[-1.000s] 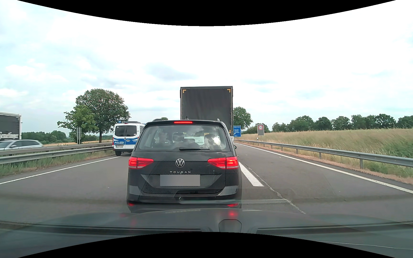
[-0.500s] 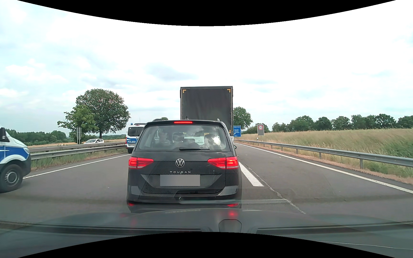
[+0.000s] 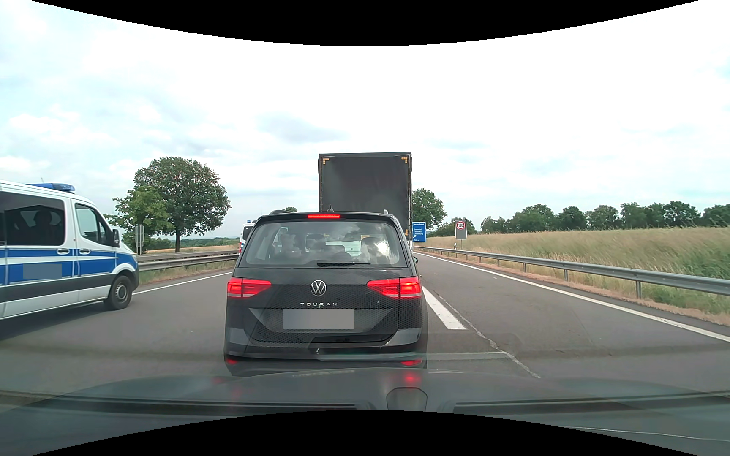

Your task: Follow the waypoints while adhering to traffic rules and regulations

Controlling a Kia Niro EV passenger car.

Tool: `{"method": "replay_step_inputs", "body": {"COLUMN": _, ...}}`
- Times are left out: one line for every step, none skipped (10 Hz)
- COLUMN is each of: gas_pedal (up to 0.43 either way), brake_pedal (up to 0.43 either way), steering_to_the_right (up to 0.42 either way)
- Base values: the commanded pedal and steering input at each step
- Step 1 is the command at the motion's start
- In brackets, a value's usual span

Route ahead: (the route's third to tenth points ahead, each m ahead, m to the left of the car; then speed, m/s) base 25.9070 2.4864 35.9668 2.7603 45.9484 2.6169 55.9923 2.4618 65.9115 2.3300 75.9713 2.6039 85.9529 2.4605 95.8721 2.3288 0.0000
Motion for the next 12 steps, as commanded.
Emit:
{"method": "replay_step_inputs", "body": {"gas_pedal": 0.0, "brake_pedal": 0.25, "steering_to_the_right": -0.002}}
{"method": "replay_step_inputs", "body": {"gas_pedal": 0.0, "brake_pedal": 0.25, "steering_to_the_right": -0.002}}
{"method": "replay_step_inputs", "body": {"gas_pedal": 0.0, "brake_pedal": 0.25, "steering_to_the_right": -0.002}}
{"method": "replay_step_inputs", "body": {"gas_pedal": 0.0, "brake_pedal": 0.25, "steering_to_the_right": -0.002}}
{"method": "replay_step_inputs", "body": {"gas_pedal": 0.0, "brake_pedal": 0.25, "steering_to_the_right": -0.002}}
{"method": "replay_step_inputs", "body": {"gas_pedal": 0.0, "brake_pedal": 0.25, "steering_to_the_right": -0.002}}
{"method": "replay_step_inputs", "body": {"gas_pedal": 0.0, "brake_pedal": 0.25, "steering_to_the_right": -0.002}}
{"method": "replay_step_inputs", "body": {"gas_pedal": 0.0, "brake_pedal": 0.25, "steering_to_the_right": -0.002}}
{"method": "replay_step_inputs", "body": {"gas_pedal": 0.0, "brake_pedal": 0.25, "steering_to_the_right": -0.002}}
{"method": "replay_step_inputs", "body": {"gas_pedal": 0.0, "brake_pedal": 0.25, "steering_to_the_right": -0.002}}
{"method": "replay_step_inputs", "body": {"gas_pedal": 0.0, "brake_pedal": 0.25, "steering_to_the_right": -0.002}}
{"method": "replay_step_inputs", "body": {"gas_pedal": 0.0, "brake_pedal": 0.25, "steering_to_the_right": -0.002}}
